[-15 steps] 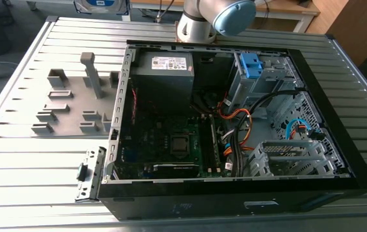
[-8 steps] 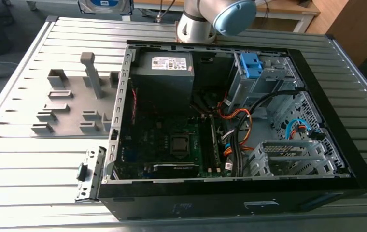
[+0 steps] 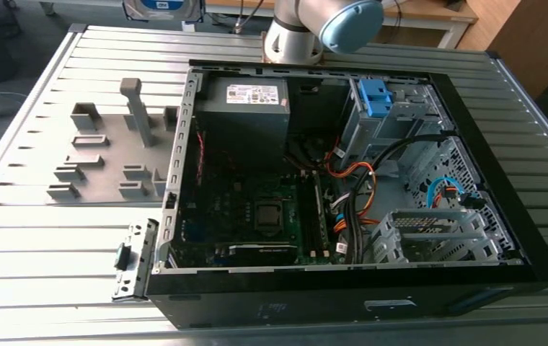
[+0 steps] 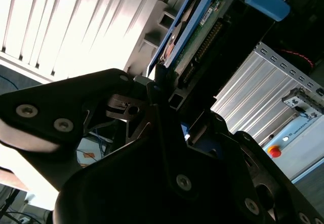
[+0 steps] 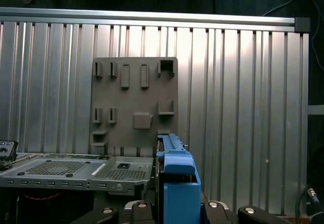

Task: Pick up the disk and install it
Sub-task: 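Pick up the disk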

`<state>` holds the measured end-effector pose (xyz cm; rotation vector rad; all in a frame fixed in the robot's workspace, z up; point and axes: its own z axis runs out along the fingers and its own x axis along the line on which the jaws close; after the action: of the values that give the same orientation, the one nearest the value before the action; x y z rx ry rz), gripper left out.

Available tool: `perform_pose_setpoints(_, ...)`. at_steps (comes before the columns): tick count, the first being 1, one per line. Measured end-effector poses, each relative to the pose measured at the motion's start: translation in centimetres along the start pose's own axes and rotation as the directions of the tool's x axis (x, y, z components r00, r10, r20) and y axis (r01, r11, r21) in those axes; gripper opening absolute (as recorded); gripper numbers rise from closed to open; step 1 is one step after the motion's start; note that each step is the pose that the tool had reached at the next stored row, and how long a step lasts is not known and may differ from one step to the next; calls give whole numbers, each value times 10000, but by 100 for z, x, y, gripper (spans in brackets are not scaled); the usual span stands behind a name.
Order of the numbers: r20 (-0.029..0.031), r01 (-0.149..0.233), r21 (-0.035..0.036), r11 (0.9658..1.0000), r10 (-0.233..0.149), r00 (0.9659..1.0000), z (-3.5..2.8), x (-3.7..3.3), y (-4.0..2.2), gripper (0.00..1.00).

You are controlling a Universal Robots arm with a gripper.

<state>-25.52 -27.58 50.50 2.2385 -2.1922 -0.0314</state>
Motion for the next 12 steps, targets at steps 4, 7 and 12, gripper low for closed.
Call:
perform_pose_setpoints(4, 0, -1, 1, 10000, 1, 10000, -1, 1, -40, 36)
perform_pose_setpoints(7, 0, 0, 0, 10000, 0, 10000, -1, 1, -70, 36)
perform_pose_setpoints(12, 0, 0, 1, 10000, 0, 10000, -2, 2, -119, 36)
